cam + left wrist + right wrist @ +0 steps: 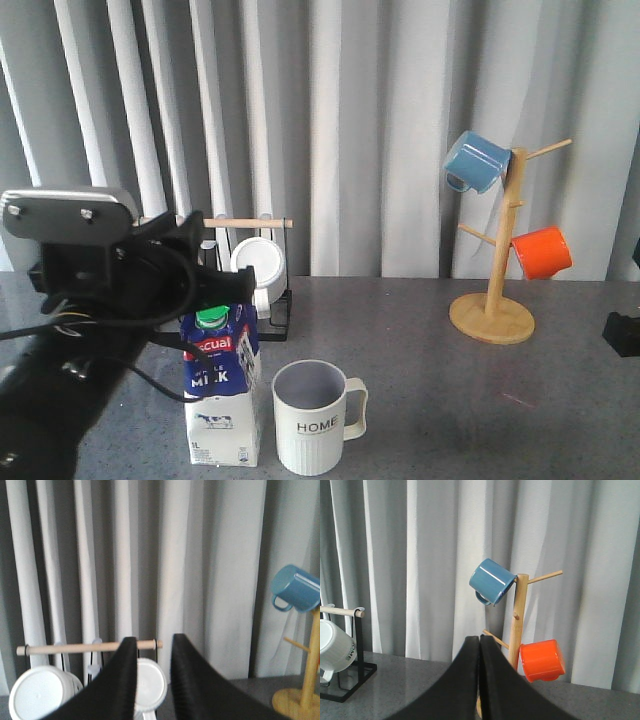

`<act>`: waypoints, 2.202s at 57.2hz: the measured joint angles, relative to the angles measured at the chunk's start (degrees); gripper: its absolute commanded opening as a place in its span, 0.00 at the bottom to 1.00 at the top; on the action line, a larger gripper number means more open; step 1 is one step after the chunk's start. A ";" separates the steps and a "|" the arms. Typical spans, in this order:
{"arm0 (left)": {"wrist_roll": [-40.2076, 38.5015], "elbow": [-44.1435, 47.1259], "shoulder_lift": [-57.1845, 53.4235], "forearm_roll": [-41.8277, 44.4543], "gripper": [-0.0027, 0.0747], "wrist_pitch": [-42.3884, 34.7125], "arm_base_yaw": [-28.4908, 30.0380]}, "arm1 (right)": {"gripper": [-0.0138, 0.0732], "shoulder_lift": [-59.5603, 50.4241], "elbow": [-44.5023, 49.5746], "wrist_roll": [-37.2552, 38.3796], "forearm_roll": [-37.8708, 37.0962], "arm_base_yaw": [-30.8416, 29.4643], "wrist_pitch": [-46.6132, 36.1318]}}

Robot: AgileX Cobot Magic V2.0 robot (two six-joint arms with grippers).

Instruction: Place milk next to cup

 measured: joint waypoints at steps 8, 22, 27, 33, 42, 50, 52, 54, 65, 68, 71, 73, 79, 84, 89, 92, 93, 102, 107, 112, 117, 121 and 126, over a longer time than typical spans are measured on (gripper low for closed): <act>0.11 0.00 -4.25 -0.11 0.03 0.79 0.00 | 0.15 0.00 0.00 0.00 0.00 0.00 0.02; -3.55 -0.06 -5.82 0.46 0.03 1.88 -0.22 | 0.15 0.00 0.00 0.00 0.00 0.00 0.09; -11.52 -1.05 -5.82 2.92 0.03 2.02 -1.12 | 0.15 0.00 0.00 0.00 0.00 0.00 0.09; -19.68 -1.83 -6.01 10.57 0.03 3.31 -2.58 | 0.15 0.00 0.00 0.00 0.00 0.00 0.21; -28.95 -0.83 -6.02 25.99 0.03 11.10 -3.52 | 0.15 0.00 0.00 0.00 0.00 0.00 0.28; -30.20 5.66 -8.29 34.38 0.03 23.25 -2.07 | 0.15 0.00 0.00 0.00 0.00 0.06 0.28; -30.20 8.39 -9.72 35.45 0.03 25.14 -0.86 | 0.15 0.00 0.00 0.00 0.00 0.22 0.28; -30.37 11.26 -11.99 36.10 0.03 26.07 1.31 | 0.15 0.00 0.00 0.00 0.00 0.22 0.30; -31.34 25.07 -28.90 37.16 0.03 22.33 14.83 | 0.15 0.00 0.00 0.00 0.00 0.22 0.30; -31.46 27.94 -34.48 39.28 0.03 22.91 18.00 | 0.15 0.00 0.00 0.00 0.00 0.22 0.30; -31.80 30.27 -40.02 42.13 0.03 25.36 20.16 | 0.15 0.00 0.00 0.00 0.00 0.22 0.30; -32.44 31.62 -43.49 44.37 0.03 27.58 21.42 | 0.15 0.00 0.00 0.00 0.00 0.22 0.30; -37.13 36.31 -53.12 48.21 0.03 34.47 24.78 | 0.15 0.00 0.00 0.00 0.00 0.22 0.30; -42.51 41.55 -59.94 49.18 0.03 37.22 27.92 | 0.15 0.00 0.00 0.00 0.00 0.22 0.30; -46.97 47.36 -64.98 49.18 0.03 38.12 31.28 | 0.15 0.00 0.00 0.00 0.00 0.22 0.30; -49.60 50.41 -68.06 49.58 0.03 38.97 33.35 | 0.15 0.00 0.00 0.00 0.00 0.22 0.30; -50.22 51.05 -68.83 49.90 0.03 38.97 33.82 | 0.15 0.00 0.00 0.00 0.00 0.22 0.30; -54.36 56.59 -77.82 51.99 0.03 39.44 37.63 | 0.15 0.00 0.00 0.00 0.00 0.22 0.30; -54.60 58.28 -79.95 52.19 0.03 40.58 39.28 | 0.15 0.00 0.00 0.00 0.00 0.22 0.30; -54.54 58.45 -80.21 52.57 0.03 42.15 40.86 | 0.15 0.00 0.00 0.00 0.00 0.22 0.35; -53.84 58.45 -80.27 52.74 0.03 42.85 41.53 | 0.15 0.00 0.00 0.00 0.00 0.22 0.35; -52.95 58.45 -80.27 52.76 0.03 43.09 41.58 | 0.15 0.00 0.00 0.00 0.00 0.22 0.35; -52.57 58.45 -80.27 52.83 0.03 43.14 41.58 | 0.15 0.00 0.00 0.00 0.00 0.22 0.35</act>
